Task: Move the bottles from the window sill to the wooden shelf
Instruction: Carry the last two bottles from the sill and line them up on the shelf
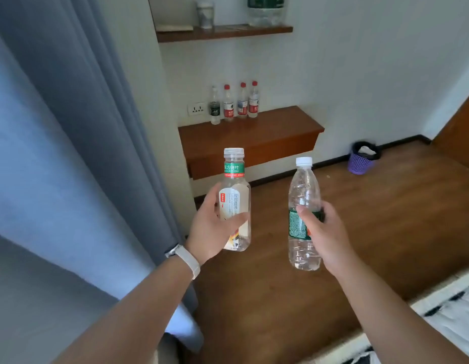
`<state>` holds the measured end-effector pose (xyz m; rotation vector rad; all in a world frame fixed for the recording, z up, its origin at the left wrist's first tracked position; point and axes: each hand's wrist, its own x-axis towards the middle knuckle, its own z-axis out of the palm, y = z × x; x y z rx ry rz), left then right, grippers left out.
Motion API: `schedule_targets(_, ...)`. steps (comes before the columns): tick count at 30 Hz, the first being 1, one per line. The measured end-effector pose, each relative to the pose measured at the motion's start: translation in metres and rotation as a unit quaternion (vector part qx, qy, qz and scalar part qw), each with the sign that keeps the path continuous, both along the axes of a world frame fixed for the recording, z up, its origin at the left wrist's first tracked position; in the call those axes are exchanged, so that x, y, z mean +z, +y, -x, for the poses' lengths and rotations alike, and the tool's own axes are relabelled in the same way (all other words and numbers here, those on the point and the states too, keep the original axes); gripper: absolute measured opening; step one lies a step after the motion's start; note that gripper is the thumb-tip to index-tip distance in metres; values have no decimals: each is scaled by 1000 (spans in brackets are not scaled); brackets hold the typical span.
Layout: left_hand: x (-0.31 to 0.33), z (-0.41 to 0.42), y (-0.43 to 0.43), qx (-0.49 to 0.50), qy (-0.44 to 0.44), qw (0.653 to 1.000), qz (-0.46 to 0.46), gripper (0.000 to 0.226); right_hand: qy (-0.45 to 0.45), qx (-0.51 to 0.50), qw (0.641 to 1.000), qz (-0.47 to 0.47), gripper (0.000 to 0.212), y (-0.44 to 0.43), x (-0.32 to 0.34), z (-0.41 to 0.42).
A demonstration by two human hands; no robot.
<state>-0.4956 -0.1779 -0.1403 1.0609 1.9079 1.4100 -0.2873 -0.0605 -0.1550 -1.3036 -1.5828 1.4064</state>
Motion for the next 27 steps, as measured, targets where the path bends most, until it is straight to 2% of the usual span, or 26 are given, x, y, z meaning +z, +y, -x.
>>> schedule_targets(4,2,28,42,-34,-5,999,3,70,9,-20,1000,-8,42,27,8,26)
schedule_targets(9,-2,43,91,-68,6,998,13,73,10,-55,998,-4,56,57,10,28)
schedule_targets(14,-6,46,141,-111,-5,993,28,72,17,-98,995,0,42,97,3,20)
schedule_targets(23,-9,33,266,-149,12,987,62,81,15,-123,992,9,45,202,-17,9)
schedule_targets(27,4,12,330,-150,21,987,51,78,4,-127,992,4,47,259,-6,-8)
